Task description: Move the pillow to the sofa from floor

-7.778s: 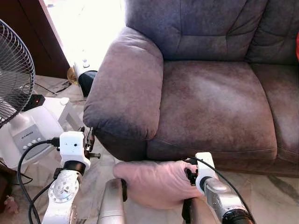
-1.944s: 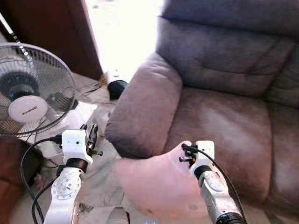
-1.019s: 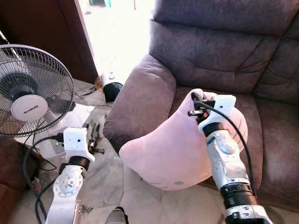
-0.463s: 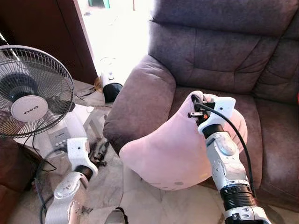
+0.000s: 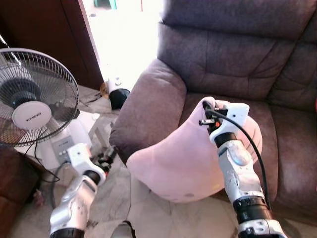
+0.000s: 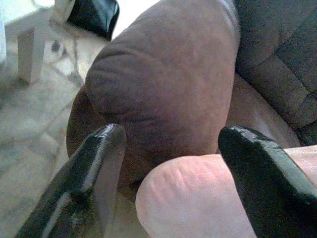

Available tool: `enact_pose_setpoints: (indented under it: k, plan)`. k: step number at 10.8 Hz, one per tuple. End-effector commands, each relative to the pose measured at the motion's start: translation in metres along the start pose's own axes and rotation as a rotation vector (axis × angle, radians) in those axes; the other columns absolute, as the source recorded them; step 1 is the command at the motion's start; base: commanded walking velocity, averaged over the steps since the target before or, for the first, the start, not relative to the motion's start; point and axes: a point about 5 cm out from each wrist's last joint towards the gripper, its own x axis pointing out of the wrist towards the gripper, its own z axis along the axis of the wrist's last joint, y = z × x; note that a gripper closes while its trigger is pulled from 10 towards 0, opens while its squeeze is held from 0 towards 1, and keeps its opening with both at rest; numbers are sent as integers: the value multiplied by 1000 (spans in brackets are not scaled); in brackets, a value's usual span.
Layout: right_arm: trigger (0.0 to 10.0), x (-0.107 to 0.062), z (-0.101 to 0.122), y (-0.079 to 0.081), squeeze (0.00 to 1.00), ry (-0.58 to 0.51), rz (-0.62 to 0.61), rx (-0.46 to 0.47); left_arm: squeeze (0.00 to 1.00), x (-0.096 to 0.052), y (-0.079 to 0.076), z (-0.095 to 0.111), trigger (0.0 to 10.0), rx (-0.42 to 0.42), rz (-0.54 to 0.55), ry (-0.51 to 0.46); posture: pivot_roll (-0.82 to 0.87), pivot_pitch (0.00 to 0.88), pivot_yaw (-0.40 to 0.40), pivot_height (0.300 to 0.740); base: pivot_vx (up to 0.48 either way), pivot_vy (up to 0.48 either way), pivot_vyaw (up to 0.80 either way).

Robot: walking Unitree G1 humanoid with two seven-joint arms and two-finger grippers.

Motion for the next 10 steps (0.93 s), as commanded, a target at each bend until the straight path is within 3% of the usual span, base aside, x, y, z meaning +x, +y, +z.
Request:
enact_pose_setpoints:
  k: [1,2,3,4,6,10]
  plan:
    - [10000,2,9,3,0,-43,11,-2,1000,3,4,-2,10000,-45,13,15,162,130,0,740,0,0,0]
    - [10000,2,10,4,0,-44,12,-2,1000,17,1,-7,10000,-104,10,45,159,141,-3,740,0,0,0]
    - [10000,2,10,4,0,-44,11,-1,1000,20,2,-8,10000,-110,17,52,157,143,-4,740,0,0,0]
    - [10000,1,10,4,0,-46,12,-2,0,31,6,-16,10000,-123,76,112,145,153,-2,740,0,0,0]
    - [10000,0,12,2,0,-49,5,-4,0,42,1,-22,10000,-95,71,164,134,163,-2,740,0,0,0]
    - [10000,-2,16,1,0,-55,4,-10,0,54,-6,-23,10000,-181,84,192,112,184,-7,740,0,0,0]
